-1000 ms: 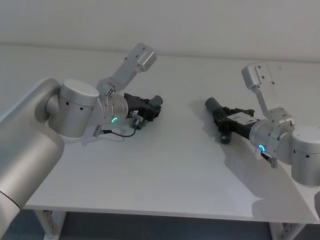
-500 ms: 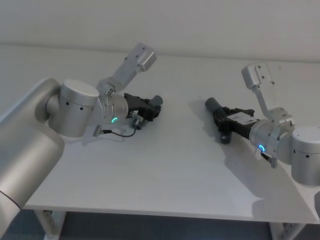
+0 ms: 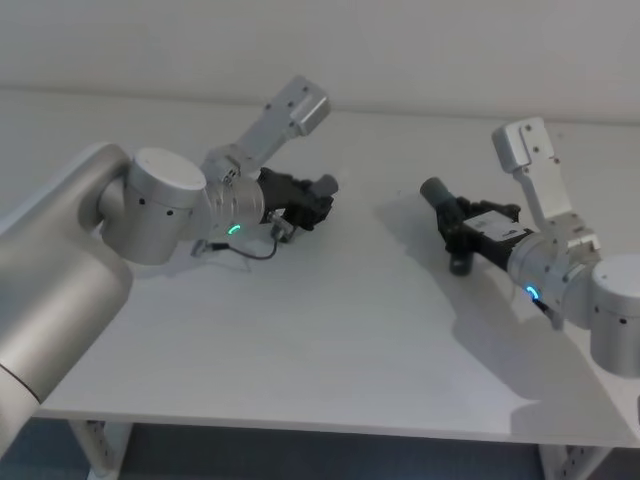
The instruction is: Use both hands to pick up one end of the pipe from the table, align the ends, and insert them.
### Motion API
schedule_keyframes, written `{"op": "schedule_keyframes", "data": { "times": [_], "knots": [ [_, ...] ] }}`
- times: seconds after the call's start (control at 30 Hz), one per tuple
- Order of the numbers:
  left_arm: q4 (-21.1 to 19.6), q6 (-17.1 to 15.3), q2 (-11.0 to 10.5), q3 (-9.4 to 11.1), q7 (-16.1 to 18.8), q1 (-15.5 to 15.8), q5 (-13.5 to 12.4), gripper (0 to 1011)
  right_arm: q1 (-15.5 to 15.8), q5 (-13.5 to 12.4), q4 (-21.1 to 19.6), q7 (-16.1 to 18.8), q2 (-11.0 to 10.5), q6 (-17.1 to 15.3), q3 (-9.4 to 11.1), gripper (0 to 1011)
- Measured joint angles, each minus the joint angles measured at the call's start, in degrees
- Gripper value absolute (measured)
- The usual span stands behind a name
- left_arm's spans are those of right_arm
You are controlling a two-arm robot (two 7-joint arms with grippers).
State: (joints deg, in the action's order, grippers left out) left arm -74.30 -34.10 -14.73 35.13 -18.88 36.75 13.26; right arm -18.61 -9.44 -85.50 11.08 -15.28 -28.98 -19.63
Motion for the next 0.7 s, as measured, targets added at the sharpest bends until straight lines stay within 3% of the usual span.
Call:
{"op": "schedule_keyframes", "data": {
  "times": [0.37,0.7],
  "knots": [
    [0.0,6.3,-1.8,3.8,-2.2,2.6,-4.9,368,1.2,3.5,-2.5,-1.1,-2.3,5.4,-0.2,274],
    [-1.0,12.2,-4.3,7.9,-3.9,5.2,-10.9,368,1.9,8.9,-5.2,-1.9,-6.6,11.9,-1.0,274]
  ]
}}
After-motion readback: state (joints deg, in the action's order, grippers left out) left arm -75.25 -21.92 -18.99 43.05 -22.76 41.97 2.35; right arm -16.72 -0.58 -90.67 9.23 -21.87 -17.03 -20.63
